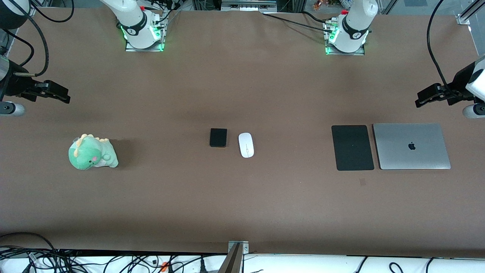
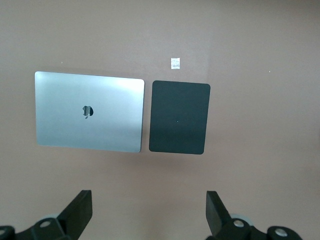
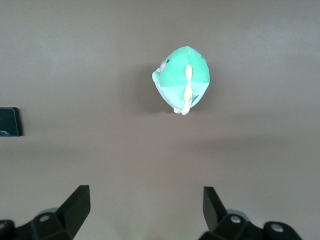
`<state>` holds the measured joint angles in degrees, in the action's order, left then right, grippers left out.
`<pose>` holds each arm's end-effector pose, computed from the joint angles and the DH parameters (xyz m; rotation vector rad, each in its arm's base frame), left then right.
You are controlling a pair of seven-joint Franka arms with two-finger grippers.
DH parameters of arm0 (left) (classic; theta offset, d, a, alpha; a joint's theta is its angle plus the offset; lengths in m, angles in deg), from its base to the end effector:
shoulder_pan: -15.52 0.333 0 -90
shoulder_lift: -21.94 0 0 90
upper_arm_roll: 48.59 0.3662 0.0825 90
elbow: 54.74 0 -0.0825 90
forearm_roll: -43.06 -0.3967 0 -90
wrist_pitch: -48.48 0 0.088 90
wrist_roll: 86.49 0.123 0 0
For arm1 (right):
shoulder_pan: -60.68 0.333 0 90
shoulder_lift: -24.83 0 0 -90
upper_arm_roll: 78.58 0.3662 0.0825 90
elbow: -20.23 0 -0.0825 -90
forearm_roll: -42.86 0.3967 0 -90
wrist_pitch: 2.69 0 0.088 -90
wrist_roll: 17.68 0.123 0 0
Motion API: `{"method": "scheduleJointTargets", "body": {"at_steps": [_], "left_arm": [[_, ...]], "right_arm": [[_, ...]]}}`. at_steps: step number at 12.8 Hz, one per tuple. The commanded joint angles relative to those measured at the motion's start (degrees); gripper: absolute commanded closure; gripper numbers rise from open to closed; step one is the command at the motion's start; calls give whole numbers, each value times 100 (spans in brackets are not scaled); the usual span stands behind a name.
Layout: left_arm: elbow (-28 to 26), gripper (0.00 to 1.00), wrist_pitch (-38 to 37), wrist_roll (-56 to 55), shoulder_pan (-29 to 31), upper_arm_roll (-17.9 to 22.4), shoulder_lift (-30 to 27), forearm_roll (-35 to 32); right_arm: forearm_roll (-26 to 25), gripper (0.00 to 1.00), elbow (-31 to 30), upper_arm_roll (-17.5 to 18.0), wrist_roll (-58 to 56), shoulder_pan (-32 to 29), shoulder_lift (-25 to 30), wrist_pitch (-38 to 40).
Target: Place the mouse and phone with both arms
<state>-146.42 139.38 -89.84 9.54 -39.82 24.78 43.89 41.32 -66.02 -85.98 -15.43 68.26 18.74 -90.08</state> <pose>0.5819 0.0243 0.6177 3.1289 0.1690 -0.0982 0.5974 0.0029 0.6251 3.0960 -0.0558 -0.1311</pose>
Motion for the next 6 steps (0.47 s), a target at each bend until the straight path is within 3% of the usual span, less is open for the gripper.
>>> {"method": "scheduleJointTargets", "body": {"at_steps": [1,6], "left_arm": [[159,0,-99,27,27,-15,50,-82],[168,0,-90,-43,27,-15,59,-74]], "right_arm": [[-4,0,47,80,74,-82,29,90],[128,0,47,63,21,-82,11,99]]}}
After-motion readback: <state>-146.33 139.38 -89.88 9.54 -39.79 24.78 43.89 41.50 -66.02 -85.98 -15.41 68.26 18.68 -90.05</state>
